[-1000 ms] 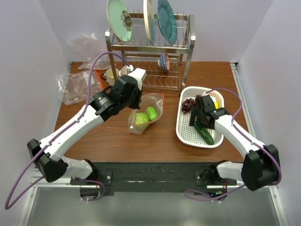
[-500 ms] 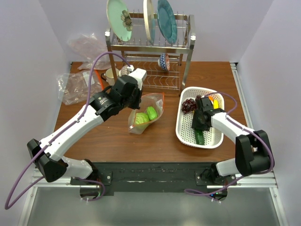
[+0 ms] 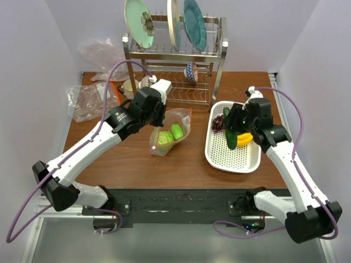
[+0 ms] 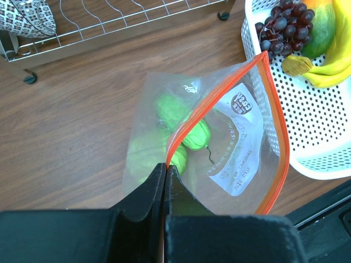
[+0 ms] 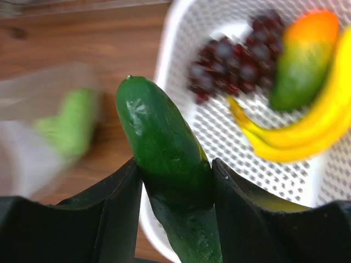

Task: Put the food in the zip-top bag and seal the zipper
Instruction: Pick up the fake vegetable from the bin, then place the fake vegetable in the zipper food storage bag.

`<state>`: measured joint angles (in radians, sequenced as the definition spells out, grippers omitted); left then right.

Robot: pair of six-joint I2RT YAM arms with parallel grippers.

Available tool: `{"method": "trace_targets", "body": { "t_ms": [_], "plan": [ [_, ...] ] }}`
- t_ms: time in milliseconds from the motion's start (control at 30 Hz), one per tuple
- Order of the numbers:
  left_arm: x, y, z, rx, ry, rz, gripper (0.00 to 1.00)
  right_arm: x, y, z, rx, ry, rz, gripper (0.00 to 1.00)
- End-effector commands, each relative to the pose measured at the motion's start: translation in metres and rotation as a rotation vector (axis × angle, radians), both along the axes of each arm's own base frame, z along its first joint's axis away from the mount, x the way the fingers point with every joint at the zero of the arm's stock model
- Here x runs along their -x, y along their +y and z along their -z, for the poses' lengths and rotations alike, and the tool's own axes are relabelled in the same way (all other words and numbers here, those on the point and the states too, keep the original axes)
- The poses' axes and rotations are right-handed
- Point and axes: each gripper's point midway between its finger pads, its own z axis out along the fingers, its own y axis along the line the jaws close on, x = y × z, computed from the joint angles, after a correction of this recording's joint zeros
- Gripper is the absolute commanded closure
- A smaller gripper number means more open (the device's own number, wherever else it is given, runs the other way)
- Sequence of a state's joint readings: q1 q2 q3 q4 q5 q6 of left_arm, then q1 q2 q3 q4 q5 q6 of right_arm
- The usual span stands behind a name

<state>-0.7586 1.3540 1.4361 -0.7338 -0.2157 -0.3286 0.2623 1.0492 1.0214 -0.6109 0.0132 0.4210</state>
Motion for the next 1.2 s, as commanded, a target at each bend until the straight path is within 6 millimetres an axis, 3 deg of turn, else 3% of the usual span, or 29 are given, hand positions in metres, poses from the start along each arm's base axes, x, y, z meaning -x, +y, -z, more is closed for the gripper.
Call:
{"method": "trace_targets", "body": {
  "t_ms": [0, 33, 133, 333, 400, 533, 733, 1167],
  "plan": [
    [-0.007, -0.005, -0.023, 0.039, -0.055, 0.008, 1.0, 0.005, 0.057, -0.087, -0.236, -0.233, -0.289, 0.7],
    [-0.007, -0.005, -0.023, 0.038, -0.055, 0.008, 1.0, 0.002, 0.068, -0.106, -0.3, -0.314, -0.329, 0.7],
    [-0.008, -0.005, -0.02, 0.034, -0.047, 0.003, 1.0, 0.003, 0.09, -0.141, -0.433, -0.439, -0.417, 0.7],
    [-0.008, -0.007, -0.017, 0.039, -0.029, -0.001, 1.0, -0.004, 0.132, -0.177, -0.552, -0.511, -0.514, 0.71],
    [-0.008, -0.008, -0.017, 0.044, -0.028, 0.0, 1.0, 0.004, 0.154, -0.183, -0.556, -0.528, -0.564, 0.71],
    [-0.009, -0.008, -0.017, 0.043, -0.026, -0.004, 1.0, 0.005, 0.175, -0.201, -0.566, -0.625, -0.583, 0.71],
    [-0.009, -0.008, -0.015, 0.041, -0.017, -0.01, 1.0, -0.008, 0.187, -0.198, -0.594, -0.682, -0.514, 0.72],
    [-0.021, 0.004, -0.01, 0.051, 0.005, -0.045, 1.0, -0.034, 0.214, -0.171, -0.609, -0.775, -0.396, 0.7]
  ]
}}
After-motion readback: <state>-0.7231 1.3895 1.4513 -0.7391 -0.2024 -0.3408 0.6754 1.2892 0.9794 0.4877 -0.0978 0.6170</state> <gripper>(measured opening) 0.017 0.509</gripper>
